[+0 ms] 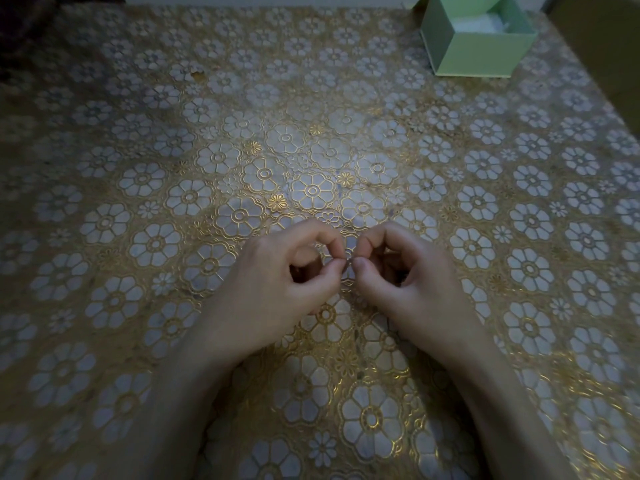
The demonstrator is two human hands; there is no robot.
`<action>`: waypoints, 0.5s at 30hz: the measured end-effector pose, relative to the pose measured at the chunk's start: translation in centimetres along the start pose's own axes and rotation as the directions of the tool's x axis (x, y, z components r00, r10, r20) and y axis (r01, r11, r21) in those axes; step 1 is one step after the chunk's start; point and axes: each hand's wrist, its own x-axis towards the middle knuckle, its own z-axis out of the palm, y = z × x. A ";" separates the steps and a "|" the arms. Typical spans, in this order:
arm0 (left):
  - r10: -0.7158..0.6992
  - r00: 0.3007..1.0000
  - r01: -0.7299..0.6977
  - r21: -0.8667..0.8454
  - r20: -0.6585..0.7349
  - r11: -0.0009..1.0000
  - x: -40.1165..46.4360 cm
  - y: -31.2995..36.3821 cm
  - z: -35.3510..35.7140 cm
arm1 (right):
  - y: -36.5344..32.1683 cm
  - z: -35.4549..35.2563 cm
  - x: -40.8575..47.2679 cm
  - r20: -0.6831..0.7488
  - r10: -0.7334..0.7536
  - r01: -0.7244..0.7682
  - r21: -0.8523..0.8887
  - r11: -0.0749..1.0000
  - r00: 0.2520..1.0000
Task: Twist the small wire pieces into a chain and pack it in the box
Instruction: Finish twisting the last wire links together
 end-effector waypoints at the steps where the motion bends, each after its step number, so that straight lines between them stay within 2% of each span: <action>1: -0.002 1.000 0.002 -0.028 -0.002 1.000 0.0 0.0 0.0 | -0.1 0.0 0.0 0.000 0.004 -0.004 0.011 1.000 1.000; 8: 0.040 0.999 -0.040 -0.042 -0.003 0.998 0.1 -0.2 -0.3 | -0.1 -0.2 0.0 0.014 -0.018 0.016 0.091 0.996 1.000; 15: 0.074 0.997 -0.075 0.042 0.025 0.996 0.1 -0.5 -0.4 | 0.2 -0.2 0.1 0.028 -0.068 0.069 -0.033 0.997 0.997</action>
